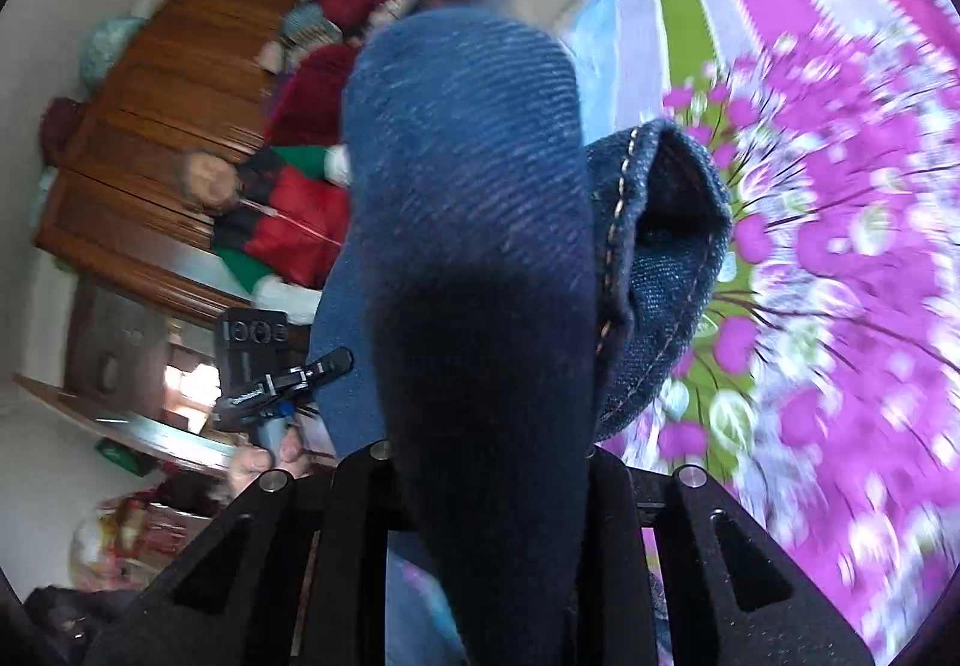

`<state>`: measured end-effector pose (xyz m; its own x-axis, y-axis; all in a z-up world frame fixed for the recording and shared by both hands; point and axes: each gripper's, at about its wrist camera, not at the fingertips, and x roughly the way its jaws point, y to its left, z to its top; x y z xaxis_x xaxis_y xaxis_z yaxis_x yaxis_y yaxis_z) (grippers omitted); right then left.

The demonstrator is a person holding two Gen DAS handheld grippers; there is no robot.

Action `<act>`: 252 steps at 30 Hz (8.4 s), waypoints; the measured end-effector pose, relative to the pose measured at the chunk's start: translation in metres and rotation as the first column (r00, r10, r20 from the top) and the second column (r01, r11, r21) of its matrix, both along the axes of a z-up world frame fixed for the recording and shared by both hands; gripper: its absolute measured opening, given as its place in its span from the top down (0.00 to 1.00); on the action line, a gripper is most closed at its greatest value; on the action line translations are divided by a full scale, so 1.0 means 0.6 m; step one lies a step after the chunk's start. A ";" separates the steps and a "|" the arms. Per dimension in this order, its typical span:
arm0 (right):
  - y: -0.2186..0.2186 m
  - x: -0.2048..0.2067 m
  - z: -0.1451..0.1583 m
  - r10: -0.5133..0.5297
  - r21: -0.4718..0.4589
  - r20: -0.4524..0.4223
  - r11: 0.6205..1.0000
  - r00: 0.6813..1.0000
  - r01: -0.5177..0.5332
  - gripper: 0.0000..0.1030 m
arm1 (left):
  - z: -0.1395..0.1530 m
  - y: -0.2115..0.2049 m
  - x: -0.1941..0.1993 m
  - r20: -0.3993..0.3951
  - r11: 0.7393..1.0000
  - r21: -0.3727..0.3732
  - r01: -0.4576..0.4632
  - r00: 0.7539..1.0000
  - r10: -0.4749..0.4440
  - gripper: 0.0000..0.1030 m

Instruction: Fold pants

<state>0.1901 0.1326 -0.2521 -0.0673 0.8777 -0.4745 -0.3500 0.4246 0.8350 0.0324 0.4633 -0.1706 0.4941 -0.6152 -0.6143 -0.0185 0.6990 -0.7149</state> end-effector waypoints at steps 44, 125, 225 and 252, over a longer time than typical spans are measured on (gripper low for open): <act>0.218 0.121 0.060 0.415 -0.662 0.196 0.724 0.888 -0.192 0.88 | -0.131 -0.104 -0.071 -0.011 0.953 0.298 0.061 0.998 -0.061 0.39; 0.086 -0.200 0.000 0.028 -0.515 0.649 0.752 0.760 0.412 0.10 | -0.126 -0.214 0.018 0.058 0.673 0.711 -0.205 0.970 0.236 0.00; 0.041 -0.199 -0.029 -0.115 -0.513 0.630 0.681 0.768 0.523 0.00 | -0.137 -0.199 -0.016 0.128 0.676 0.654 -0.341 0.930 0.346 0.00; -0.047 -0.381 0.378 -0.143 -0.288 0.839 0.703 0.525 0.650 0.00 | 0.199 -0.270 -0.208 0.603 0.520 0.572 -0.634 0.755 0.257 0.00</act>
